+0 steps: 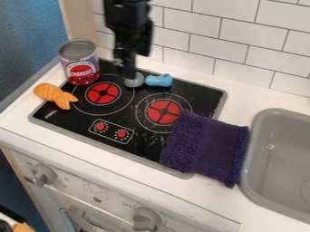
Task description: Move the orange object to the lower middle of the burner
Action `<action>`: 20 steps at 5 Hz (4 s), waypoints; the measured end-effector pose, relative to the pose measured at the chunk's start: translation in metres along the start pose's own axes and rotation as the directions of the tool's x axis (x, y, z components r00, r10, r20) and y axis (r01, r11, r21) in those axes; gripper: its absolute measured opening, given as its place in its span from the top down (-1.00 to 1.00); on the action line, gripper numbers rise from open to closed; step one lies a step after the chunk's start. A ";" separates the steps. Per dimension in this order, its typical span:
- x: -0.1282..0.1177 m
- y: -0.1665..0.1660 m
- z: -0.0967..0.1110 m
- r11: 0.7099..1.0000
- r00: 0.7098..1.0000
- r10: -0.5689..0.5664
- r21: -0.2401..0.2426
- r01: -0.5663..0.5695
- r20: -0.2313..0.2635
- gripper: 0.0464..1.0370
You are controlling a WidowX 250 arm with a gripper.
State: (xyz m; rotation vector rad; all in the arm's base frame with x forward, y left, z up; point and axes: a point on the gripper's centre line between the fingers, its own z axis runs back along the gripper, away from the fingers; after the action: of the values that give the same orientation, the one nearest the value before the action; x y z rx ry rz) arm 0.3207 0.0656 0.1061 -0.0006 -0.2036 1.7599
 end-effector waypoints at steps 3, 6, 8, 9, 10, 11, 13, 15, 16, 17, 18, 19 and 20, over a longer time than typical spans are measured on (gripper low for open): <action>0.113 0.041 -0.017 0.980 0.976 0.196 0.026 -0.199 0.099 -0.92; 0.144 0.042 -0.058 0.983 0.984 0.179 0.049 -0.179 0.003 -0.92; 0.133 0.035 -0.073 0.994 0.981 0.065 -0.076 -0.080 -0.181 -0.92; 0.133 0.033 -0.077 0.993 0.984 0.049 -0.099 -0.067 -0.174 -0.92; 0.130 0.037 -0.089 0.997 0.990 0.068 -0.031 -0.072 -0.123 -0.92; 0.125 0.035 -0.097 0.998 0.998 0.051 0.047 -0.049 -0.040 -0.88; 0.126 0.032 -0.096 0.997 0.999 0.051 0.051 -0.051 0.019 0.14; 0.125 0.038 -0.094 0.994 0.998 0.056 0.096 -0.057 0.016 0.22; 0.123 0.031 -0.084 0.996 0.999 0.049 0.082 -0.047 -0.020 0.22; 0.121 0.020 -0.061 0.999 1.000 0.011 0.050 -0.010 -0.018 0.22; 0.112 0.011 -0.029 0.999 0.999 -0.026 -0.025 0.027 0.019 0.22; 0.078 0.016 -0.010 0.993 0.991 -0.110 -0.043 0.113 0.071 0.22; 0.035 0.027 -0.003 0.980 0.980 -0.195 -0.032 0.197 0.043 0.22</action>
State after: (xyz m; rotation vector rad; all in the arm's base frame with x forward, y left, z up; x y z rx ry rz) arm 0.2874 0.0950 0.1030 0.0275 -0.2553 1.5602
